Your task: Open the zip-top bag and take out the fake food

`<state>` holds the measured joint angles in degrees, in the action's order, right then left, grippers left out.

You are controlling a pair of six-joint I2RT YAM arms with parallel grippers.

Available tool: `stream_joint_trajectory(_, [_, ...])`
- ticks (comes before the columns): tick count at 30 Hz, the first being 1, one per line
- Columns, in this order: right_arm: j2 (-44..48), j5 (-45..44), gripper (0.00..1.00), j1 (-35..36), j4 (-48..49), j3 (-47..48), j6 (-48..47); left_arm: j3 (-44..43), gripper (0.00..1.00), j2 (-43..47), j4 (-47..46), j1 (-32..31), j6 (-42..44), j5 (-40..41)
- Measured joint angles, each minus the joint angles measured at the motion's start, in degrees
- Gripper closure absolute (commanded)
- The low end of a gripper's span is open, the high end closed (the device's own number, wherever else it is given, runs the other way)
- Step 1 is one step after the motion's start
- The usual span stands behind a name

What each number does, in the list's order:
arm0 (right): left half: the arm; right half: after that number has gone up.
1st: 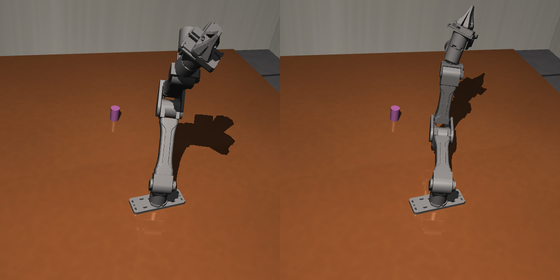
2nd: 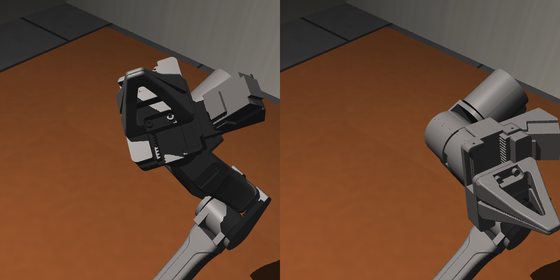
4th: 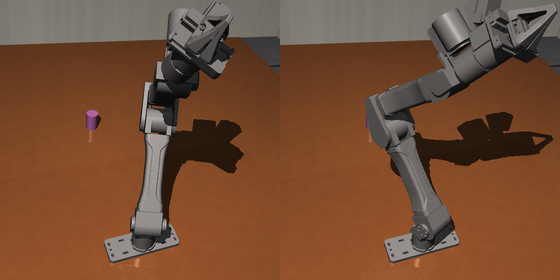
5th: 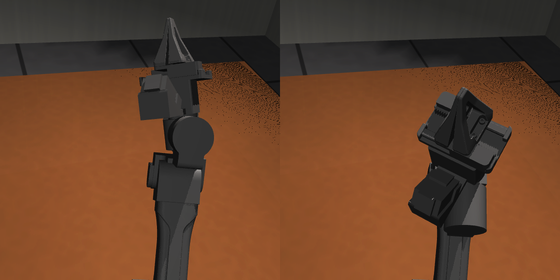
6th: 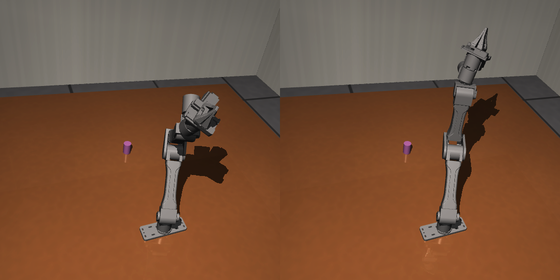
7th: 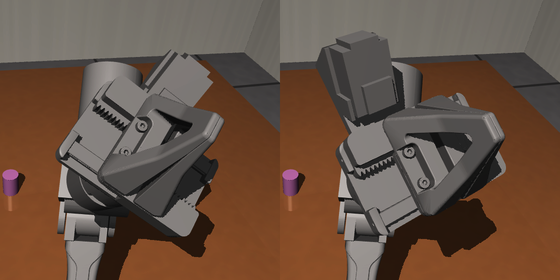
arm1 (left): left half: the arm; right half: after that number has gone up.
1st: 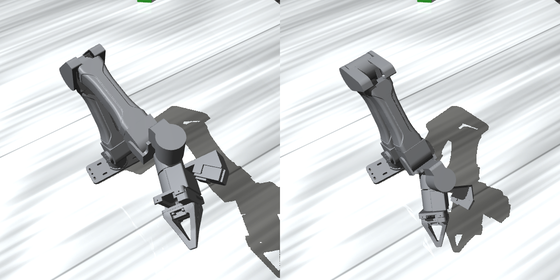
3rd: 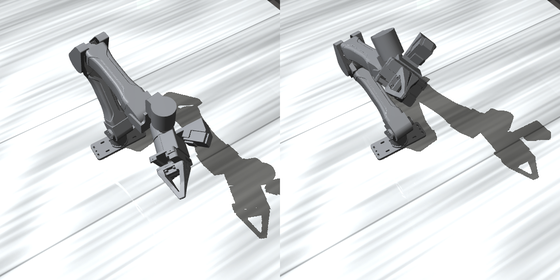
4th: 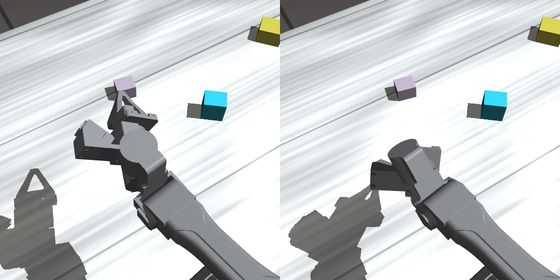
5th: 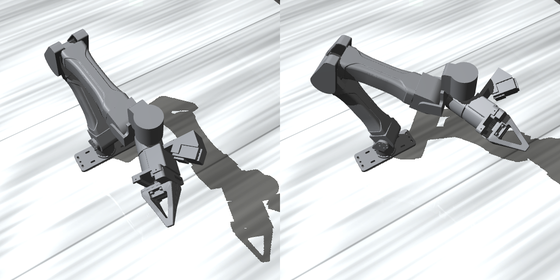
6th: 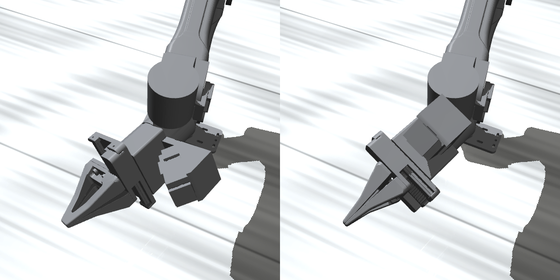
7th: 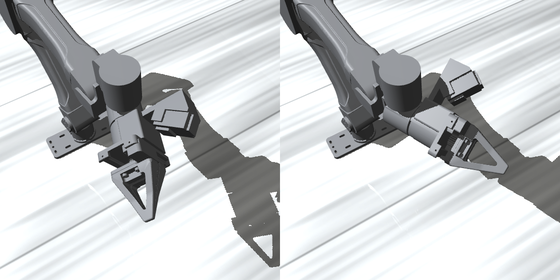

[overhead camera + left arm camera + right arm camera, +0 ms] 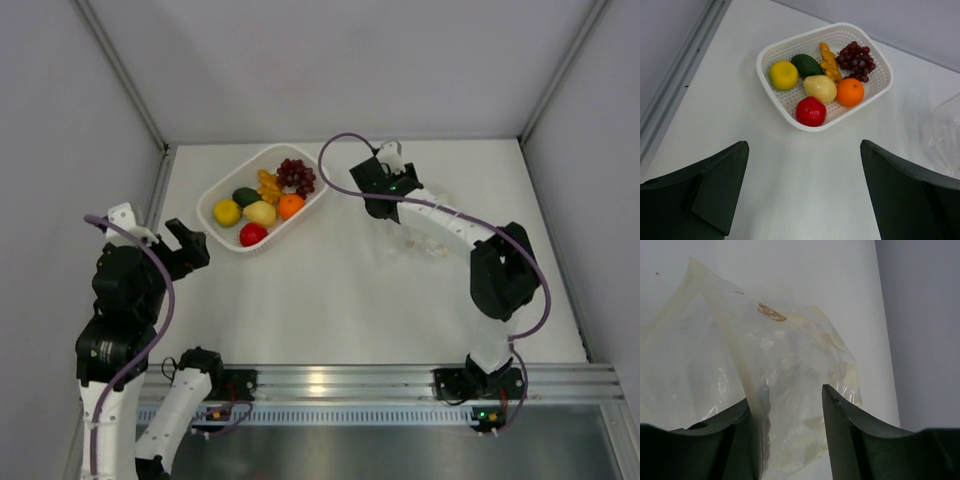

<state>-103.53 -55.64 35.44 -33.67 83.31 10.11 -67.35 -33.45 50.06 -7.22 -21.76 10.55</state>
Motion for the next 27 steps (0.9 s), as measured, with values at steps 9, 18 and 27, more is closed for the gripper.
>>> stream_joint_trajectory(9, [-0.87,0.79,0.14,3.19,-6.21,6.43,2.69,4.83,0.01,1.20,2.36,0.00,0.83,7.54])
stream_joint_trajectory(18, [27.58,9.68,0.01,3.41,-4.59,-3.04,2.49,4.87,0.01,2.82,2.58,0.00,1.22,9.79])
stream_joint_trajectory(27, [56.08,11.72,0.00,3.43,-4.31,-18.53,3.02,4.52,0.01,5.44,2.71,0.00,4.52,6.80])
